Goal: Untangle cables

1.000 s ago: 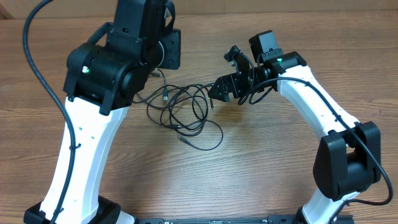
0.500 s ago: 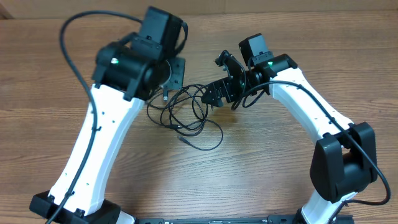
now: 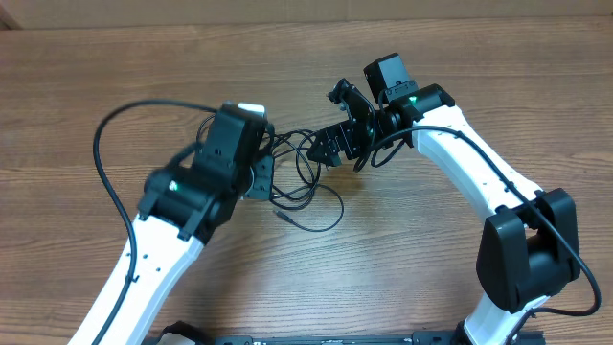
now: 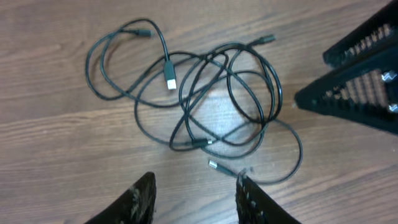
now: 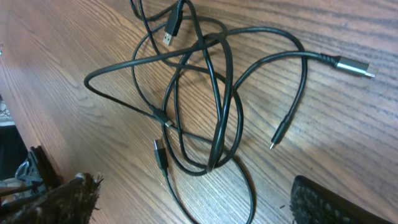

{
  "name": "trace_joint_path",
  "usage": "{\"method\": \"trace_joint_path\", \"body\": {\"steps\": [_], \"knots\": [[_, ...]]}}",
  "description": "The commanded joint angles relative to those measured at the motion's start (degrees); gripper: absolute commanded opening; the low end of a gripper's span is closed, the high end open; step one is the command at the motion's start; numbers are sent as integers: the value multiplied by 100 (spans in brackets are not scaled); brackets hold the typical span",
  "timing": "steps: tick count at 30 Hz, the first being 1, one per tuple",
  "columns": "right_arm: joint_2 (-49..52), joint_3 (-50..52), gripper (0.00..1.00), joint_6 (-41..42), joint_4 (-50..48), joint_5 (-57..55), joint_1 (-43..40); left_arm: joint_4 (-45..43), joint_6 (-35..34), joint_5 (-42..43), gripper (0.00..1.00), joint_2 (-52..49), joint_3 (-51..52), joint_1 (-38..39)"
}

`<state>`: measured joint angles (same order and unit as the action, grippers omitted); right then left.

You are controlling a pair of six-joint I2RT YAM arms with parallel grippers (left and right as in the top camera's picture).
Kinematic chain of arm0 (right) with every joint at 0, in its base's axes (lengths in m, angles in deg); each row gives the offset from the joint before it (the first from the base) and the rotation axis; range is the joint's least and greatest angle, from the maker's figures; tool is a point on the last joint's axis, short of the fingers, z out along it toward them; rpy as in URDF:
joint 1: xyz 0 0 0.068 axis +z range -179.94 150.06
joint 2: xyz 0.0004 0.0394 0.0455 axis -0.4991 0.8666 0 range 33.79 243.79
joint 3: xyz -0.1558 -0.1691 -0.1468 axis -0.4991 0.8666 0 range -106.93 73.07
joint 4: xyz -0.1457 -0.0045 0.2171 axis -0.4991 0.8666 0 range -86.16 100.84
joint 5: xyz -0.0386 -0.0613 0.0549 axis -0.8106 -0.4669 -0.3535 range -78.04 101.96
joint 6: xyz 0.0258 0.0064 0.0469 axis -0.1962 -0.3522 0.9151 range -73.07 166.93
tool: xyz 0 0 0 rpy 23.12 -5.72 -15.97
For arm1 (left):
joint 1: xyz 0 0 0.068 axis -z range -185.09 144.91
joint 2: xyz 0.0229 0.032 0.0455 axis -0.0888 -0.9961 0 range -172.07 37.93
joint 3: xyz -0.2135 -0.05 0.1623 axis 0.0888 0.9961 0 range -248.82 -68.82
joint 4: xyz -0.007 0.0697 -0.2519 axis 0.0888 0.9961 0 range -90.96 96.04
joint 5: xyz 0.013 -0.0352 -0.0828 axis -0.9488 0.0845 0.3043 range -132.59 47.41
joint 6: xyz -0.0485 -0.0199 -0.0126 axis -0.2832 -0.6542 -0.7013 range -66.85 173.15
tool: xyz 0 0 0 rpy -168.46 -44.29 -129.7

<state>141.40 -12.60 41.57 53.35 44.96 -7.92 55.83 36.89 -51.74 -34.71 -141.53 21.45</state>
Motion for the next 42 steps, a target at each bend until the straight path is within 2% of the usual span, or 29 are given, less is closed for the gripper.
{"method": "trace_joint_path", "body": {"steps": [1,7,12,21,24,32,33,35,36,42], "knots": [[-109,22,95,81,-31,7,118,-374,105,68,44,33,697,15],[-107,22,95,236,-179,-118,321,-1554,1082,885,47,28,1534,9],[-107,22,95,584,-278,-494,380,-2546,1812,1025,47,17,2009,-66],[-107,22,95,579,-271,-739,367,-2706,2039,1174,50,-380,2214,-758],[-107,22,95,581,-269,-743,369,-2870,2304,1370,51,-575,2214,-846],[-107,22,96,581,-122,-726,369,-3624,2310,1722,48,-1405,2214,-852],[-107,22,96,579,-87,-726,369,-3681,2308,1786,46,-1554,2214,-852],[-107,22,96,577,-31,-728,369,-3753,2297,1965,24,-1759,2214,-852],[-107,22,96,573,-26,-732,367,-3779,2260,2024,17,-1836,2214,-852],[-107,22,99,531,-55,-750,367,-3722,2177,2083,7,-1746,2129,-852]]}}
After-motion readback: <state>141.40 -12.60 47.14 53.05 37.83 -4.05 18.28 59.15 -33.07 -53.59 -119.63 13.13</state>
